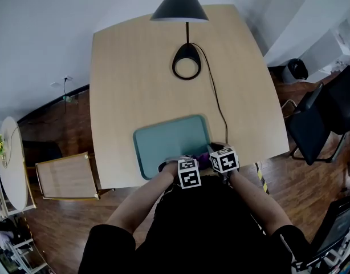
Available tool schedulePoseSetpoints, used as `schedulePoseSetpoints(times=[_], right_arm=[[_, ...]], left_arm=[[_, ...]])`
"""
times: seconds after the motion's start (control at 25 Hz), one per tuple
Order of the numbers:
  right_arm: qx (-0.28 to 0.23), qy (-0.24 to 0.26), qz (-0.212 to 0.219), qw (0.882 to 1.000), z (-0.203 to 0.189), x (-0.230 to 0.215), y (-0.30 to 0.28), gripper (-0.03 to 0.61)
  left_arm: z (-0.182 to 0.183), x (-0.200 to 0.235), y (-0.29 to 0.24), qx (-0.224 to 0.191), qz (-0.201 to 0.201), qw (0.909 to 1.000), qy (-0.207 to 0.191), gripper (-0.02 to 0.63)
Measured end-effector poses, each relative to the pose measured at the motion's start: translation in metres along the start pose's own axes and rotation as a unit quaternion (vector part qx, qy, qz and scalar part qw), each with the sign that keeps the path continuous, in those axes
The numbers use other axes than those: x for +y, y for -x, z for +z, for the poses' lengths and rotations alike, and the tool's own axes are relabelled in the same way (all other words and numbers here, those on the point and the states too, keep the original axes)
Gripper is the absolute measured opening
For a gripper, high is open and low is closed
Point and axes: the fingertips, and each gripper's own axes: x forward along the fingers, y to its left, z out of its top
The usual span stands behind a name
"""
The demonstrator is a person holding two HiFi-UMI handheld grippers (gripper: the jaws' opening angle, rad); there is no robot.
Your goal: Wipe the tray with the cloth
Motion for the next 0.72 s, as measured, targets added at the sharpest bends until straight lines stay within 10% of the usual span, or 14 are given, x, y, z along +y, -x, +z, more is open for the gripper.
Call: schedulePoseSetpoints(times=[0.72], right_arm=[[-0.001, 0.003, 0.005, 1.0, -0.001, 0.007, 0.002, 0.037]], left_arm=[[-0.039, 0.142, 0.045, 0.049, 0.116, 0.9916, 0.032, 0.107]])
